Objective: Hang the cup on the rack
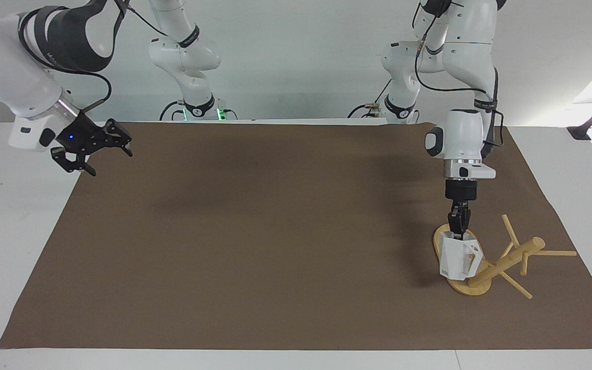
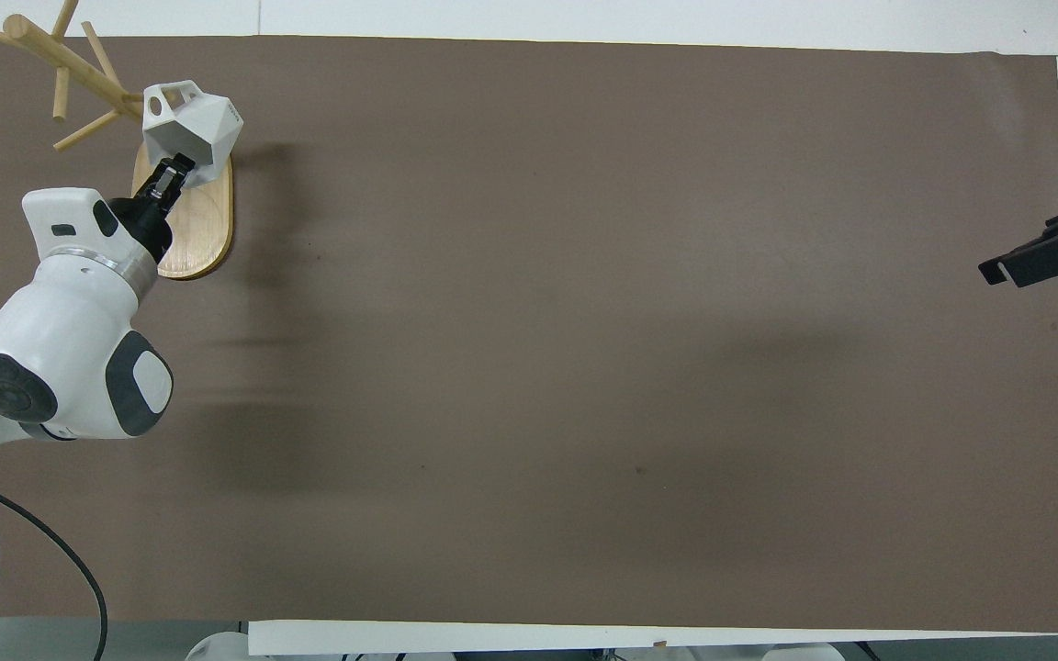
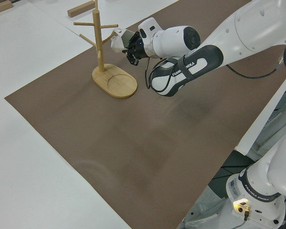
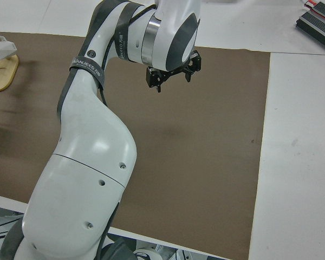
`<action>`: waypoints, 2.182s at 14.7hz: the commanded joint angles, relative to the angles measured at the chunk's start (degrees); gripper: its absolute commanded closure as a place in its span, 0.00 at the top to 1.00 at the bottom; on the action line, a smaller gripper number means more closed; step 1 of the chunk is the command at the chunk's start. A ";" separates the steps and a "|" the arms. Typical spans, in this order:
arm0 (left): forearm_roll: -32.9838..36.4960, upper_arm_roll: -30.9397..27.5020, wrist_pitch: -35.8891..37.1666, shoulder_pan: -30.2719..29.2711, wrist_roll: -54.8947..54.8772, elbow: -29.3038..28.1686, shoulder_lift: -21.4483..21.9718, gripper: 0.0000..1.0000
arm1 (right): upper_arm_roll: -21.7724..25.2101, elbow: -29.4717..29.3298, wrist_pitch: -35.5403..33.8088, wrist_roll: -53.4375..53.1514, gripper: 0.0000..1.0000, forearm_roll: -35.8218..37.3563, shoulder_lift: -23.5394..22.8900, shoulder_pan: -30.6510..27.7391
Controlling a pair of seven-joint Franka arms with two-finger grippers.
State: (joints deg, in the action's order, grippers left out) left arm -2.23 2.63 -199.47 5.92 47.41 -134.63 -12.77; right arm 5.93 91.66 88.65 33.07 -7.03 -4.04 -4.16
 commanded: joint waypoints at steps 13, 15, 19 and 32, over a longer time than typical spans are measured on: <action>1.26 -0.52 58.34 -6.26 -3.00 14.36 13.90 1.00 | -0.04 -1.49 -10.17 -27.36 1.00 10.37 6.24 3.54; 1.26 -0.52 73.80 -8.72 -11.95 20.95 15.31 1.00 | -0.04 0.79 -9.64 -27.27 1.00 10.28 7.99 3.46; 5.38 -0.78 101.87 -9.53 -29.17 34.93 14.53 1.00 | -0.04 0.71 -9.64 -27.09 1.00 10.28 7.47 3.46; 4.69 0.27 121.51 -4.26 -56.11 55.61 6.00 1.00 | 0.05 1.24 -9.81 -27.01 1.00 9.76 6.68 3.63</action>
